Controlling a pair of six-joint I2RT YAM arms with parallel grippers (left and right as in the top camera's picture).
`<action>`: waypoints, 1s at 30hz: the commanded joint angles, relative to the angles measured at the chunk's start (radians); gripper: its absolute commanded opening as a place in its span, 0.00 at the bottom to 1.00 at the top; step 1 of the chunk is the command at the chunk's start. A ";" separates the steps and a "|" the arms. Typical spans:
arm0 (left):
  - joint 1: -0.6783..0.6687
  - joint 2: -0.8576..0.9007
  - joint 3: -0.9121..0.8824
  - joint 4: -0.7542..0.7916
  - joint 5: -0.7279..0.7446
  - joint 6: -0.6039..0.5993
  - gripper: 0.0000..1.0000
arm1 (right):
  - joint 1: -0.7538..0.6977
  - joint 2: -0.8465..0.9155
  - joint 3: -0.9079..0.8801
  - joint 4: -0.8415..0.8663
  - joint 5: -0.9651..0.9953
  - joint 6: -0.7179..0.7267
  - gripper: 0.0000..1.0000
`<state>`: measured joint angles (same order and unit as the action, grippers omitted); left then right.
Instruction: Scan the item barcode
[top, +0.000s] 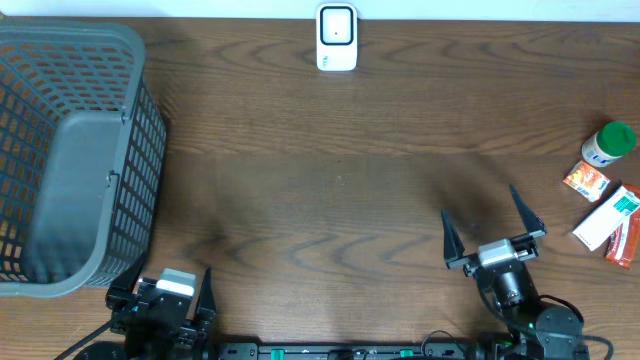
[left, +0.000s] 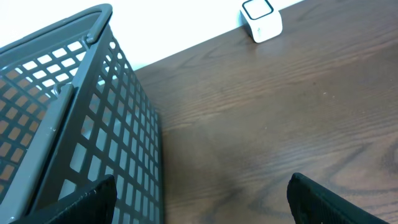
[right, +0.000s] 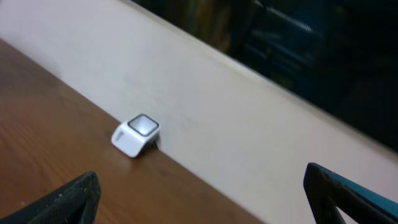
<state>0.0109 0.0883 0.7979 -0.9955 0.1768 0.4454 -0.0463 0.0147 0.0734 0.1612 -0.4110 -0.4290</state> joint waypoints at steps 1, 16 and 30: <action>-0.002 -0.006 0.004 0.000 -0.005 -0.005 0.87 | 0.009 -0.010 -0.061 0.012 0.150 0.149 0.99; -0.002 -0.006 0.004 0.000 -0.005 -0.005 0.87 | 0.008 -0.010 -0.069 -0.226 0.286 0.320 0.99; -0.002 -0.006 0.004 0.000 -0.005 -0.005 0.87 | 0.009 -0.009 -0.068 -0.225 0.283 0.320 0.99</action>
<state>0.0109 0.0883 0.7979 -0.9955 0.1768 0.4454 -0.0463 0.0116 0.0063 -0.0593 -0.1406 -0.1303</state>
